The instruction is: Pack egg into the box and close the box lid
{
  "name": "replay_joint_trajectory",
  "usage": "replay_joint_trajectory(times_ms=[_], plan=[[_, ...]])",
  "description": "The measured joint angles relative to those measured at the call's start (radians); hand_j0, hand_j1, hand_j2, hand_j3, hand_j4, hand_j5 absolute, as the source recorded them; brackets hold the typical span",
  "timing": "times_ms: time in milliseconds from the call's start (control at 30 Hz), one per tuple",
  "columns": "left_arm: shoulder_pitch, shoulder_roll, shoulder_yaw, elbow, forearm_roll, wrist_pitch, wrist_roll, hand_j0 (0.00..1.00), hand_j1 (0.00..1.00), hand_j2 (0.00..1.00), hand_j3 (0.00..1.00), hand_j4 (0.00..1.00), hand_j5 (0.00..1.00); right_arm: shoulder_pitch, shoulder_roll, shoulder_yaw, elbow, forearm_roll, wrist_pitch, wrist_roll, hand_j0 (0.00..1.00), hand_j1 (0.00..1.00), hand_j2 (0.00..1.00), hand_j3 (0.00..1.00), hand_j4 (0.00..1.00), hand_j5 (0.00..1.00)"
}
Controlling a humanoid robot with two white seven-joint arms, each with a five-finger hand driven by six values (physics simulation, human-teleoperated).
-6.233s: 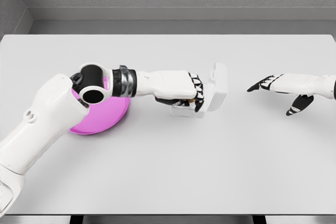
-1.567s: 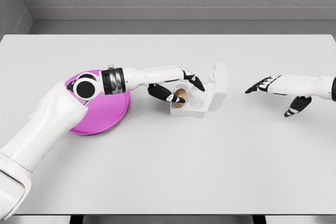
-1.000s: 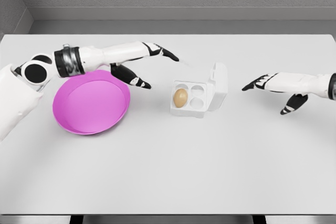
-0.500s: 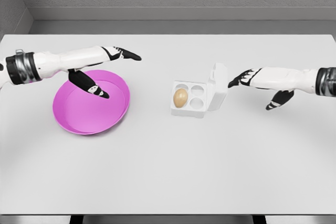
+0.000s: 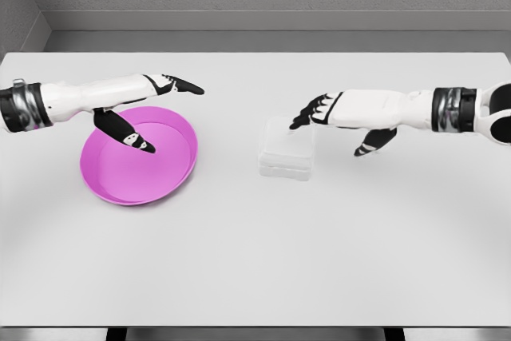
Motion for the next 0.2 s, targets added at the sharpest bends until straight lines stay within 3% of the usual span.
replay_joint_trajectory(times_ms=[200], plan=[[0.005,0.019,0.001,0.003,-0.001,0.000,0.000,1.00,1.00,1.00,1.00,1.00,1.00,0.012,-0.088,-0.093,0.002,0.001,-0.008,0.000,1.00,1.00,1.00,1.00,1.00,1.00]])
